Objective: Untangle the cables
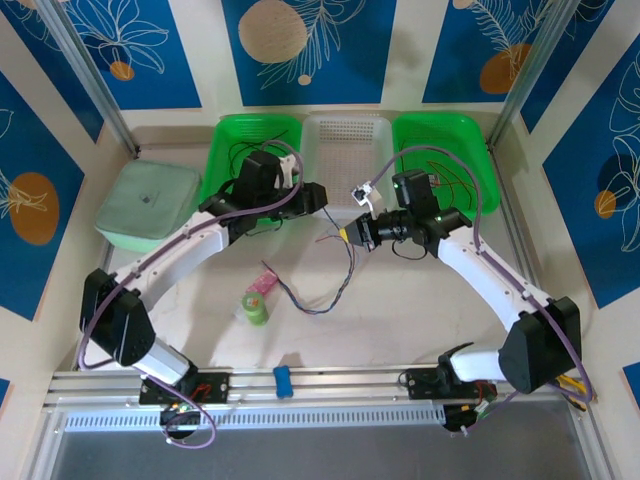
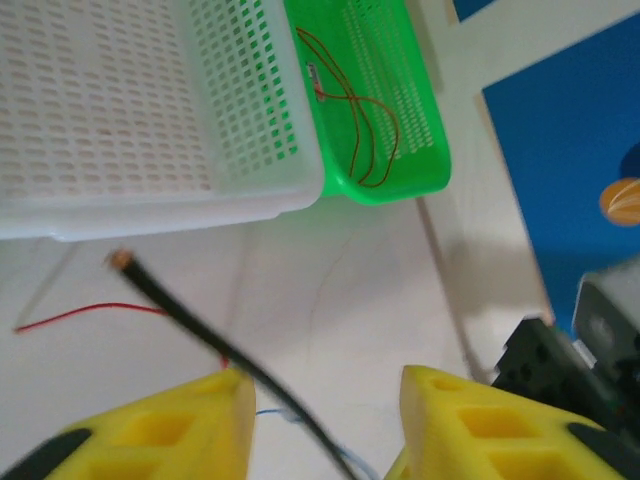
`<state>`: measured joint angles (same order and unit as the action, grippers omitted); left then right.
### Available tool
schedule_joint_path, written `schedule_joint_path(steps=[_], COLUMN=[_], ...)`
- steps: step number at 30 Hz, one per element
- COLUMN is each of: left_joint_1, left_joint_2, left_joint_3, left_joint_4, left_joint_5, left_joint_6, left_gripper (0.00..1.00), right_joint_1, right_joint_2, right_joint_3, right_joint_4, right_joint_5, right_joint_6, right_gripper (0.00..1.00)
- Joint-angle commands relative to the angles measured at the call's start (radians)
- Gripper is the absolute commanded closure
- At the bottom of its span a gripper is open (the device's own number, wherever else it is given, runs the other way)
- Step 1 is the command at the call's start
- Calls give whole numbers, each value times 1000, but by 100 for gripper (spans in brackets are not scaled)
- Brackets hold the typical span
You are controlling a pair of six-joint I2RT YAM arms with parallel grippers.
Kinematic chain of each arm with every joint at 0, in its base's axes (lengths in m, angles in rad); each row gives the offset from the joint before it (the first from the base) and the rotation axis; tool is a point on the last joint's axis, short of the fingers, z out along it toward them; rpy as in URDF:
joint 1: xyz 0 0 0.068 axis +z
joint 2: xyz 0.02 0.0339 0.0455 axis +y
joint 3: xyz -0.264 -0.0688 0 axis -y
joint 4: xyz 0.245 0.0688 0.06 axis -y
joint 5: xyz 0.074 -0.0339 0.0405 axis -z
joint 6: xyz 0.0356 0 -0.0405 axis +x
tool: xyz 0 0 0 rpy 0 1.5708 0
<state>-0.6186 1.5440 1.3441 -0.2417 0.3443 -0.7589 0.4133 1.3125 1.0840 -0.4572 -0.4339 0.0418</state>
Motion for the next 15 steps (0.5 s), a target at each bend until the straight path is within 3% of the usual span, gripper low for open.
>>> schedule_joint_path(steps=[1,5,9,13,15], left_joint_1=[-19,-27,-30,-30,-29], left_joint_2=[23,31,25,8,3], left_joint_3=[43,40,43,37,37], left_joint_4=[25,39,41,31,25], left_joint_5=[33,37,27,8,5], left_joint_6=[7,12,16,26,27], left_gripper=[71,73,100,100,100], right_joint_1=[2,-2,-16,-76,-105], right_joint_2=[-40,-51,-56,-71,-103], right_joint_3=[-10,-19,-22,-34,-64], right_joint_4=[-1,7,0,16,41], right_joint_5=[-12,-21,-30,-77,-66], right_joint_6=[-12,-14,-15,56,66], right_gripper=[100,100,97,70,63])
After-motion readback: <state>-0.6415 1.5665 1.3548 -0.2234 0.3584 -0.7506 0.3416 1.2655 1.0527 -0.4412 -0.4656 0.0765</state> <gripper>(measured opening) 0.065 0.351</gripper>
